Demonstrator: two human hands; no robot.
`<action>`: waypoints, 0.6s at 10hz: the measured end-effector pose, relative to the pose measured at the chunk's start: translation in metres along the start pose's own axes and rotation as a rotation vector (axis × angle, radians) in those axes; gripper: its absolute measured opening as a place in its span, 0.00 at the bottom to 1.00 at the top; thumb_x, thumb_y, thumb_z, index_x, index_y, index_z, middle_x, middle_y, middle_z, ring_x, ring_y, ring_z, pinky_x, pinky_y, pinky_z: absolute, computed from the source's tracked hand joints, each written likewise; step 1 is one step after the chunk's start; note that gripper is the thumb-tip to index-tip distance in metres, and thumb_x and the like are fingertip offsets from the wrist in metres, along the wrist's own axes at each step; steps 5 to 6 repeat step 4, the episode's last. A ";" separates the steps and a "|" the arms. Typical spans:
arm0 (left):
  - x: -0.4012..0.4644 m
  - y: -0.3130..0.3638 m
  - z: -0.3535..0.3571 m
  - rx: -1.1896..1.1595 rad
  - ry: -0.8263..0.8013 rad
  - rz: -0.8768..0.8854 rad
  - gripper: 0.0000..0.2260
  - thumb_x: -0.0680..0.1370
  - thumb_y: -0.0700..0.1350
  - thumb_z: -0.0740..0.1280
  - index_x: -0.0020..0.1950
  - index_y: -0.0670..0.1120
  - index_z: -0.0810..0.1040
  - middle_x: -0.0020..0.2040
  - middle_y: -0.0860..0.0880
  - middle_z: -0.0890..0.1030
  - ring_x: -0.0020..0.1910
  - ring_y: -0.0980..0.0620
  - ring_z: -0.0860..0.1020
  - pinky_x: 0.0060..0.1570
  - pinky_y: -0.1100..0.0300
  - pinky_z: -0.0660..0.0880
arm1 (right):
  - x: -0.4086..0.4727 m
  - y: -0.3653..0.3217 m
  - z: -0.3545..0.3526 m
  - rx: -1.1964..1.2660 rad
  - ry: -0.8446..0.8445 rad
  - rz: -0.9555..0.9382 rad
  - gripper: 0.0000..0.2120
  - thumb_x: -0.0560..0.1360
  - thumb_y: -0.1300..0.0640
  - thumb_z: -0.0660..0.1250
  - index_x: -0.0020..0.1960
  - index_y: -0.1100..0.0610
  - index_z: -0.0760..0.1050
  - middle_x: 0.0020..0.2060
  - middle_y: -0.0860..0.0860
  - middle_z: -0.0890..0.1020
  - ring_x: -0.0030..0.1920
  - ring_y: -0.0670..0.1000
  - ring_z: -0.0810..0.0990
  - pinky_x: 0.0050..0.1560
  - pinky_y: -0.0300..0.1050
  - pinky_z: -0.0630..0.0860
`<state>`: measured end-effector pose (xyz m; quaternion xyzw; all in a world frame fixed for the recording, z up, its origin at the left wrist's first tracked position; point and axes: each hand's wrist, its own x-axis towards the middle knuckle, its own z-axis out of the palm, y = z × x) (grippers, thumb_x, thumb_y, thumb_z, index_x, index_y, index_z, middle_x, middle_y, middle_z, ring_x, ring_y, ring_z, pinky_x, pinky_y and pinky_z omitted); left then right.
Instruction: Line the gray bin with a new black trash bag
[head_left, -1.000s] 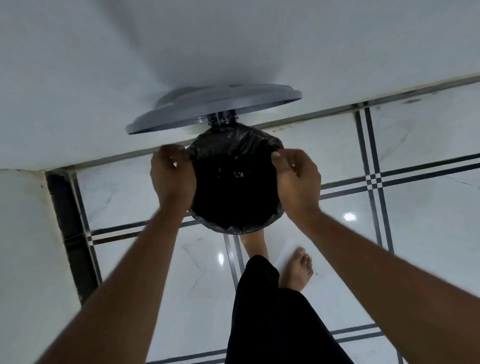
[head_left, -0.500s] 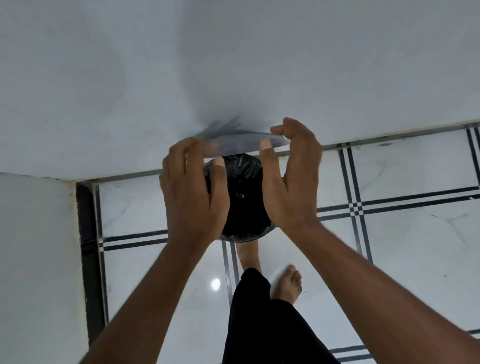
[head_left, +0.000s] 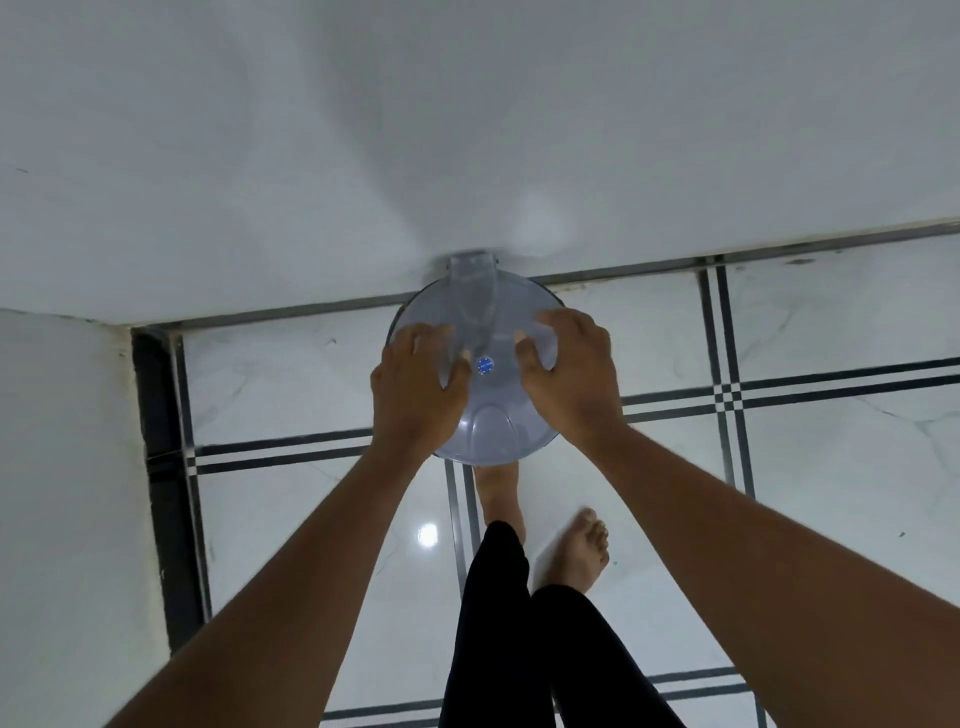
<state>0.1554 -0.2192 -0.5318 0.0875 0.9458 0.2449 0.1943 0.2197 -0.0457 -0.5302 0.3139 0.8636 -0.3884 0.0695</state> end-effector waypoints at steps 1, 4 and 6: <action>0.015 -0.025 0.038 0.182 -0.066 0.019 0.30 0.80 0.64 0.65 0.79 0.52 0.68 0.80 0.43 0.67 0.78 0.40 0.67 0.72 0.41 0.70 | 0.012 0.025 0.031 -0.170 -0.083 -0.058 0.31 0.81 0.40 0.71 0.80 0.49 0.70 0.81 0.57 0.69 0.78 0.63 0.69 0.71 0.62 0.75; 0.013 -0.027 0.043 0.190 -0.182 0.006 0.37 0.81 0.68 0.60 0.86 0.54 0.54 0.86 0.43 0.54 0.85 0.40 0.55 0.80 0.40 0.59 | 0.015 0.038 0.031 -0.277 -0.170 -0.064 0.37 0.81 0.38 0.72 0.84 0.49 0.66 0.81 0.57 0.68 0.78 0.64 0.68 0.72 0.64 0.75; 0.013 -0.027 0.043 0.190 -0.182 0.006 0.37 0.81 0.68 0.60 0.86 0.54 0.54 0.86 0.43 0.54 0.85 0.40 0.55 0.80 0.40 0.59 | 0.015 0.038 0.031 -0.277 -0.170 -0.064 0.37 0.81 0.38 0.72 0.84 0.49 0.66 0.81 0.57 0.68 0.78 0.64 0.68 0.72 0.64 0.75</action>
